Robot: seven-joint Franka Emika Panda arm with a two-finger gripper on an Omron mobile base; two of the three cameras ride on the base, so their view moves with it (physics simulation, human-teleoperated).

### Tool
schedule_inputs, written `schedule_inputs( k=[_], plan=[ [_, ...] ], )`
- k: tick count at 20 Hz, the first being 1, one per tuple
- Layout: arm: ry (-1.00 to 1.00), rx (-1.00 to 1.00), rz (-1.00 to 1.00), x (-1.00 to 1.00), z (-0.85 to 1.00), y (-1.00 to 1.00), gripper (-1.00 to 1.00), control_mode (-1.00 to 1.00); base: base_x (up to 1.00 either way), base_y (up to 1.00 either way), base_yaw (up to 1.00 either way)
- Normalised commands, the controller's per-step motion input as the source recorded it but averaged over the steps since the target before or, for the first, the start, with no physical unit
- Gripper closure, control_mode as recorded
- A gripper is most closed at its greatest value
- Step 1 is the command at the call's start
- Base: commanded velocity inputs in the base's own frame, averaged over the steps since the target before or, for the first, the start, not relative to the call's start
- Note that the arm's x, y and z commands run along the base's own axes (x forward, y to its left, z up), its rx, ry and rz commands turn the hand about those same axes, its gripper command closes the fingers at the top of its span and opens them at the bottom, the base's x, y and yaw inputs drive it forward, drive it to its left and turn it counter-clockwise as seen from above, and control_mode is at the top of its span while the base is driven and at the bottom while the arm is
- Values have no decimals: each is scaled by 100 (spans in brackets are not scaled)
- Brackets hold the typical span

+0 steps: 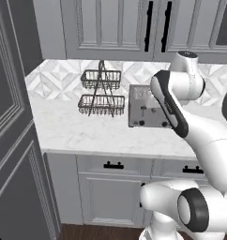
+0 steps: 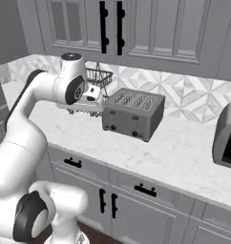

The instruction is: Take a straw from the drawer in front and place it inside the glass cup on the dining counter.

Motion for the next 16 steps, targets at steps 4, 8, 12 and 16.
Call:
schedule_inputs(
  k=[4, 8, 12, 16],
  plan=[
    [0, 0, 0, 0, 0, 0, -100, 100, 0, -71, 62],
    [0, 0, 0, 0, 0, 0, -100, 100, 0, -73, 61],
    [0, 0, 0, 0, 0, 0, -100, 100, 0, -78, 58],
    [0, 0, 0, 0, 0, 0, -100, 100, 0, -96, 46]
  ],
)
